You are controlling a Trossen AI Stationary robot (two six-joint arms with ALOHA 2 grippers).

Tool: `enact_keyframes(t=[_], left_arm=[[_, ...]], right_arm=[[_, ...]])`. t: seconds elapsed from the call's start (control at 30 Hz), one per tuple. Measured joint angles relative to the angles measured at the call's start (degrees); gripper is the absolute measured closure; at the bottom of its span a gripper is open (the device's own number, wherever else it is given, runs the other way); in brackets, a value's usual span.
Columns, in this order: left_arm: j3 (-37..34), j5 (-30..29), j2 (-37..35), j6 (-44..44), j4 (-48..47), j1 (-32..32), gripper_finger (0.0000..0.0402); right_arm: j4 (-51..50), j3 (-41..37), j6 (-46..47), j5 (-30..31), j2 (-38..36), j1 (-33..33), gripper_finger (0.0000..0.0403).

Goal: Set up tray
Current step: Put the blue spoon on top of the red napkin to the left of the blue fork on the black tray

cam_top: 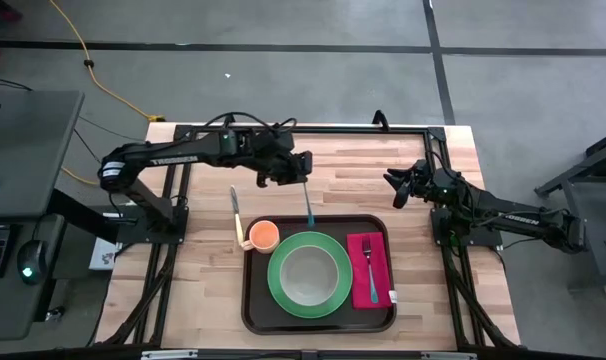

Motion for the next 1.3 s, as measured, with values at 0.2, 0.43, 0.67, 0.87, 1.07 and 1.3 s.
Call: enact_keyframes(t=[0.2,0.43,0.67,0.87,1.07,1.3], left_arm=[[0.8,0.3,1.5,1.0,0.0,0.0,0.0365],[0.9,-0.2,1.4,1.2,0.1,0.2,0.0365],[0.9,0.5,1.4,2.9,0.1,2.3,0.0365],[0.9,0.5,1.4,4.2,2.3,2.7,0.0365],[0.9,-0.2,2.4,4.3,4.2,2.6,0.0365],[0.8,0.3,5.8,5.5,9.3,2.7,0.0365]], right_arm=[[0.0,0.0,0.6,0.0,0.0,0.0,0.0291],[0.0,0.0,1.7,-0.1,0.0,0.0,0.0291],[1.5,0.0,4.6,-3.2,0.0,0.0,0.0291],[3.2,0.0,9.2,-4.5,0.0,0.0,0.0291],[10.8,0.0,11.7,-9.5,2.9,0.0,0.0291],[21.9,0.0,15.7,-16.9,11.3,0.0,0.0291]])
